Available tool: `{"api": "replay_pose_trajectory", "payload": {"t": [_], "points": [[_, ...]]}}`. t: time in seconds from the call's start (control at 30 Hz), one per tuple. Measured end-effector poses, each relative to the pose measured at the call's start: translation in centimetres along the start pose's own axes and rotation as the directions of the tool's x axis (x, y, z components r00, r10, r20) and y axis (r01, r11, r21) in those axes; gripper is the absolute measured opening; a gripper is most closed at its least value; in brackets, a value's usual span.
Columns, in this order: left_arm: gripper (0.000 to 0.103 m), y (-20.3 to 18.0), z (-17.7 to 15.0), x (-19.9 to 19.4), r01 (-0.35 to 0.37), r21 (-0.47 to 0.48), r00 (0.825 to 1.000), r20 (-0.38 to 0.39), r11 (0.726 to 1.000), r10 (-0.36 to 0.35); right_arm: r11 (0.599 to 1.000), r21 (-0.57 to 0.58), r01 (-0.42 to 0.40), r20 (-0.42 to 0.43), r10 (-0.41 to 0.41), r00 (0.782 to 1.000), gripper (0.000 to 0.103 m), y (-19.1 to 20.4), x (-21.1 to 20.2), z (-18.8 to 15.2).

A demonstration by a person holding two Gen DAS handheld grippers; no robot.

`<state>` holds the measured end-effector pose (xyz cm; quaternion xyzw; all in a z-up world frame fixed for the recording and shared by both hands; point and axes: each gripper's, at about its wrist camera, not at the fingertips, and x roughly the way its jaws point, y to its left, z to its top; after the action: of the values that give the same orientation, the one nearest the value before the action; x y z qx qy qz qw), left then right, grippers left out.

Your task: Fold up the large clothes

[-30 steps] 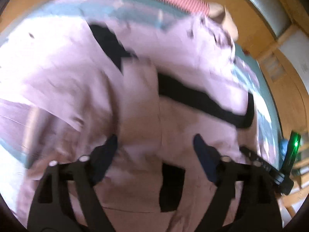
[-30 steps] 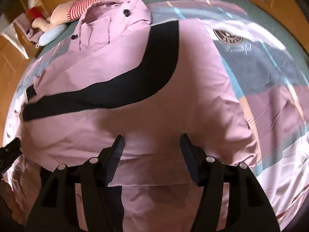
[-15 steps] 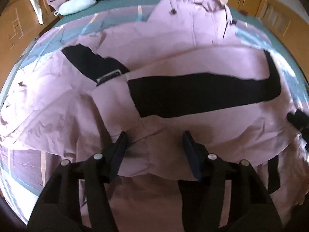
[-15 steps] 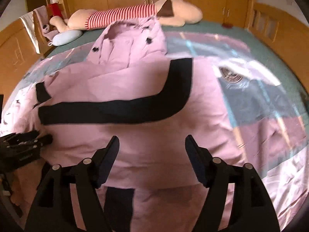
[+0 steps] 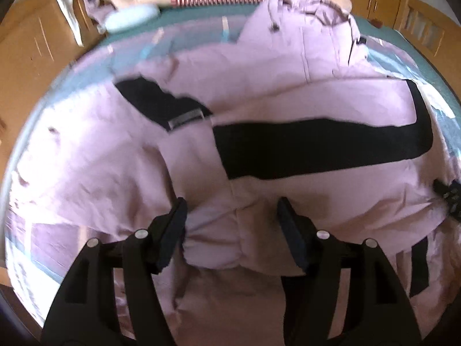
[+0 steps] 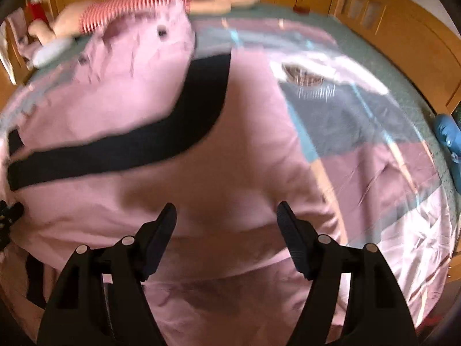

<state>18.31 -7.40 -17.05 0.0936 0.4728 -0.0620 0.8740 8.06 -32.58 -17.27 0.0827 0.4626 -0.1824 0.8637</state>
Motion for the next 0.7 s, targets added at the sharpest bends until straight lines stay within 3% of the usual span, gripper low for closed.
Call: {"api": "replay_pose_trajectory", "payload": {"t": [0.13, 0.27, 0.33, 0.37, 0.47, 0.57, 0.63, 0.7], "points": [[0.088, -0.7, 0.1, -0.8, -0.026, 0.040, 0.998, 0.055, 0.999, 0.023, 1.000, -0.025, -0.008, 0.070, 0.010, 0.998, 0.085, 0.3, -0.5, 0.7], [0.090, -0.7, -0.1, 1.2, -0.004, 0.043, 0.999, -0.043, 0.999, 0.006, 0.999, -0.052, 0.015, -0.097, -0.020, 0.995, 0.090, 0.8, 3.3, 0.2], [0.090, 0.3, -0.1, 2.1, 0.051, -0.023, 0.994, -0.092, 0.998, -0.053, 0.999, -0.034, 0.006, -0.096, -0.009, 0.995, 0.092, 0.4, 3.7, 0.2], [0.089, 0.9, 0.0, 2.1, 0.077, -0.062, 0.992, -0.093, 0.995, -0.083, 1.000, -0.029, 0.001, -0.098, -0.004, 0.995, 0.092, 0.3, 3.6, 0.3], [0.086, 2.3, 0.4, -0.2, 0.143, -0.159, 0.990, 0.025, 0.977, -0.141, 1.000, -0.004, -0.007, -0.053, 0.007, 0.999, 0.092, 0.1, 2.6, 0.4], [0.091, 1.8, 0.8, -2.1, 0.131, -0.112, 0.986, 0.116, 0.985, -0.118, 0.998, 0.019, -0.065, 0.017, 0.065, 0.998, 0.092, -0.2, 1.4, 0.8], [0.091, 0.7, 0.9, -1.7, 0.109, -0.056, 0.991, 0.090, 0.992, -0.103, 0.995, 0.015, -0.096, 0.034, 0.096, 0.995, 0.092, 0.2, 0.9, 0.9], [0.091, -0.2, 0.4, -0.5, 0.112, -0.021, 0.993, 0.024, 0.994, -0.111, 0.995, -0.010, -0.097, -0.008, 0.097, 0.995, 0.092, 1.0, 1.6, 0.6]]}}
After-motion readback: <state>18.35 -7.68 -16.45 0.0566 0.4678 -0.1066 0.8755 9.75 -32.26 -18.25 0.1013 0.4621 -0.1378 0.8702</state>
